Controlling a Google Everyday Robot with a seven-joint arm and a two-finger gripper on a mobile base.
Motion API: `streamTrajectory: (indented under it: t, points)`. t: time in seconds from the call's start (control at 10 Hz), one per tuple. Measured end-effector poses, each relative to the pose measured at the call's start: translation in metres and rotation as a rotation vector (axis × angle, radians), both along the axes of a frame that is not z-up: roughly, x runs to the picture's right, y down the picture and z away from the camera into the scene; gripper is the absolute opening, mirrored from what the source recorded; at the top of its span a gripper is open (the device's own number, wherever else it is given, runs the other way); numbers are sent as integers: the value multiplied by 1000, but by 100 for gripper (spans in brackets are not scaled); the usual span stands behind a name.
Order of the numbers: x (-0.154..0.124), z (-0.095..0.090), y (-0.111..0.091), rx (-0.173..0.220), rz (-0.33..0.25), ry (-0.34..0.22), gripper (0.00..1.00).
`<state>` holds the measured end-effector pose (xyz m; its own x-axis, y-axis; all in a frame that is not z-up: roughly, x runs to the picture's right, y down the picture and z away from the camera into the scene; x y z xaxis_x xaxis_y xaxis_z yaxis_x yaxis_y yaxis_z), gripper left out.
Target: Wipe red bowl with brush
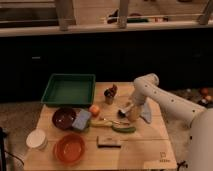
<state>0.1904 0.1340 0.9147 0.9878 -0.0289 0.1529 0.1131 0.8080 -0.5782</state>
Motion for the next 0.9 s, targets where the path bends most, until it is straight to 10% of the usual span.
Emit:
streamTrajectory:
  t: [0.9]
  points:
    - [0,4,6,-25,-8,16,0]
